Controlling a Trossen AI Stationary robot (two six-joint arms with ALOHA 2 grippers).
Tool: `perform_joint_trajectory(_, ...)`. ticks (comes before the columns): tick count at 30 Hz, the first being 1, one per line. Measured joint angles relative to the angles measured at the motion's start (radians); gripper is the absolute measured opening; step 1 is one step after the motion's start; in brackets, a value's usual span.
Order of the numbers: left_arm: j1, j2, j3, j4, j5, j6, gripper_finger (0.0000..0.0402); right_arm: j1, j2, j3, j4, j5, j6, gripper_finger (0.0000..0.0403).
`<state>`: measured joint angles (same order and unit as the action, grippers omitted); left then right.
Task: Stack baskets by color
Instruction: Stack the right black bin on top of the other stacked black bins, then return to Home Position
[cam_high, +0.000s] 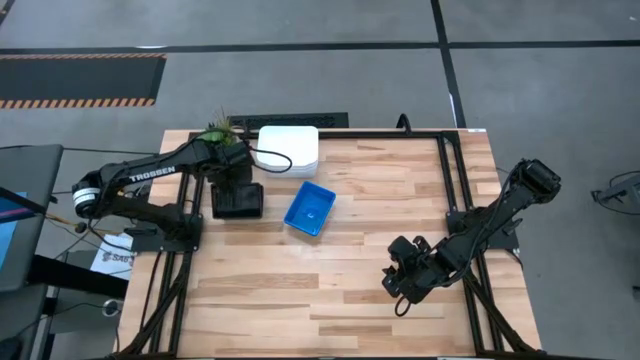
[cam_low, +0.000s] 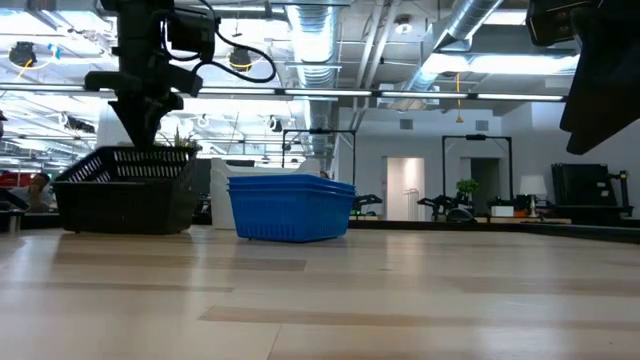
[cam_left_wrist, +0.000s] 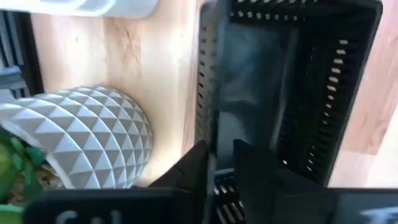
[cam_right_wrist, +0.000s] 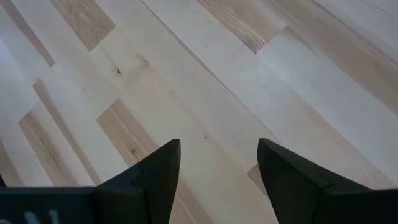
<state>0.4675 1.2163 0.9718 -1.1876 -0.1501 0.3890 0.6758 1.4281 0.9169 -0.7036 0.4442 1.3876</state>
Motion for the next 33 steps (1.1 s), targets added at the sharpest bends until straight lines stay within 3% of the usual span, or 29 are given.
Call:
perform_joint_trajectory(3,0.000,0.000,0.000,0.027,-0.007,0.011,0.0097,0.000,0.000,0.000,0.000,0.000,0.000,0.0239)
perform_joint_trajectory(7,0.000,0.000,0.001,0.045,-0.089,0.011,0.0144,0.000,0.000,0.000,0.000,0.000,0.000,0.0239)
perform_joint_trajectory(12,0.000,0.000,0.040,0.037,-0.094,-0.007,0.0172,-0.004,0.000,0.000,0.000,-0.001,0.002,0.0239)
perform_joint_trajectory(15,0.000,-0.001,0.066,0.036,-0.041,-0.070,0.0171,-0.012,0.000,0.000,0.001,-0.001,0.003,0.0239)
perform_joint_trajectory(19,-0.011,-0.032,0.085,0.076,0.186,-0.202,0.0157,-0.039,0.000,0.000,0.001,0.001,-0.008,0.0239)
perform_joint_trajectory(22,-0.047,-0.094,0.087,0.182,0.300,-0.327,0.0147,-0.077,-0.001,0.000,0.011,0.003,-0.065,0.0239)
perform_joint_trajectory(28,-0.183,-0.266,0.087,0.450,0.320,-0.525,0.0129,-0.178,-0.023,0.033,0.081,0.004,-0.220,0.0239)
perform_joint_trajectory(33,-0.349,-0.404,0.087,0.578,0.312,-0.558,0.0117,-0.227,-0.024,0.181,0.145,0.004,-0.591,0.0239)
